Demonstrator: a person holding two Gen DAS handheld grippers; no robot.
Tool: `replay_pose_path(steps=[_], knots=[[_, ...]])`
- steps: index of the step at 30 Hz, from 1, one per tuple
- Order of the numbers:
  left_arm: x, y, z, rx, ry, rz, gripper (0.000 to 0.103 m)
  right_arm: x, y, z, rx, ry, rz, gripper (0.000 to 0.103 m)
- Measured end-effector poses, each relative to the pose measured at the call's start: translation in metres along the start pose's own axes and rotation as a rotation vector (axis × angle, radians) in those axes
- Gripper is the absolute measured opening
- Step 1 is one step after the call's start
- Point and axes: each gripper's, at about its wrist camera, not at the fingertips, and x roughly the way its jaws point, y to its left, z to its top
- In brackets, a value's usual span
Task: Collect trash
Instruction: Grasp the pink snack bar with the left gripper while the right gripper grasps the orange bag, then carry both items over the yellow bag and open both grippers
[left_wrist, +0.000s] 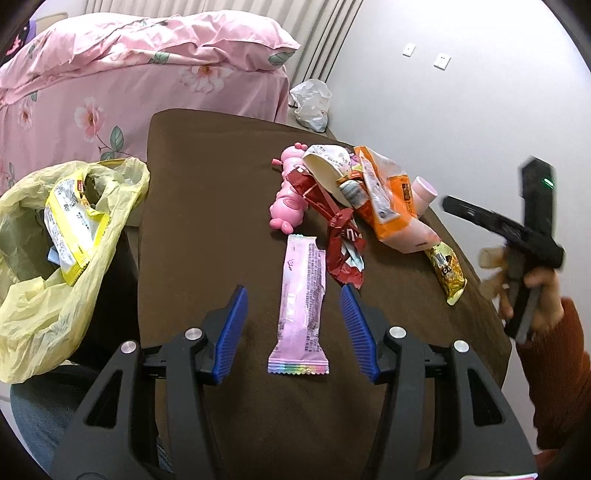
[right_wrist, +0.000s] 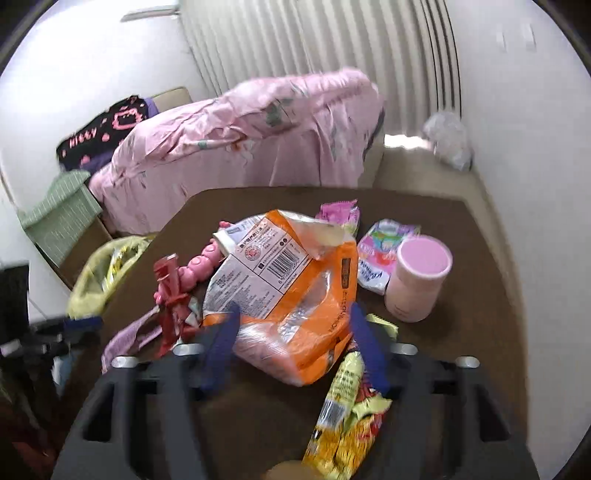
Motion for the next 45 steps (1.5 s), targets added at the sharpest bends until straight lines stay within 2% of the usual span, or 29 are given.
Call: replay_pose_path(steps=[4, 6, 7, 8, 10, 13, 16, 20, 22, 24, 26, 30, 33, 39, 45], knots=[[-0.001, -0.002, -0.001, 0.014, -0.001, 0.013, 0.05, 0.037, -0.014, 0.015, 0.009, 0.048, -0.089, 0.058], [0.001, 0.0, 0.0, 0.011, 0.004, 0.016, 0.05, 0.054, -0.022, 0.021, 0.038, 0.076, -0.095, 0.057], [0.001, 0.001, 0.0, 0.01, 0.005, 0.017, 0.05, 0.062, -0.025, 0.024, 0.053, 0.093, -0.076, 0.051], [0.002, 0.002, 0.0, 0.009, 0.008, 0.017, 0.05, 0.068, -0.027, 0.025, 0.064, 0.107, -0.05, 0.034], [0.003, 0.003, 0.0, 0.009, 0.014, 0.012, 0.05, 0.074, -0.027, 0.024, 0.079, 0.126, 0.007, 0.011], [0.005, 0.0, -0.001, 0.022, 0.02, -0.002, 0.05, 0.058, -0.015, 0.02, 0.055, 0.065, 0.029, 0.007], [0.006, -0.005, -0.002, 0.044, 0.03, -0.02, 0.05, 0.026, 0.002, 0.013, 0.018, -0.003, 0.007, 0.005], [0.013, -0.011, -0.004, 0.061, 0.058, -0.042, 0.05, -0.014, 0.023, -0.001, -0.067, -0.072, -0.078, 0.005], [0.02, -0.015, -0.005, 0.078, 0.09, -0.008, 0.05, -0.03, 0.025, -0.01, -0.061, -0.095, -0.084, 0.005], [0.024, -0.018, -0.008, 0.093, 0.108, 0.057, 0.05, -0.042, 0.023, -0.019, -0.041, -0.106, -0.087, 0.005], [0.024, -0.018, -0.009, 0.091, 0.119, 0.06, 0.05, -0.045, 0.021, -0.025, -0.027, -0.108, -0.089, 0.005], [0.021, -0.016, -0.011, 0.069, 0.122, 0.06, 0.021, -0.052, 0.018, -0.035, -0.011, -0.104, -0.09, 0.005], [0.014, -0.012, -0.01, 0.05, 0.094, 0.058, 0.02, -0.058, 0.026, -0.036, -0.028, -0.116, -0.099, 0.005], [-0.025, -0.009, -0.002, 0.045, -0.011, 0.058, 0.02, -0.076, 0.057, -0.023, -0.086, -0.173, -0.087, 0.005], [-0.071, 0.013, 0.005, -0.004, -0.127, 0.115, 0.02, -0.087, 0.103, -0.004, -0.167, -0.219, -0.061, 0.005]])
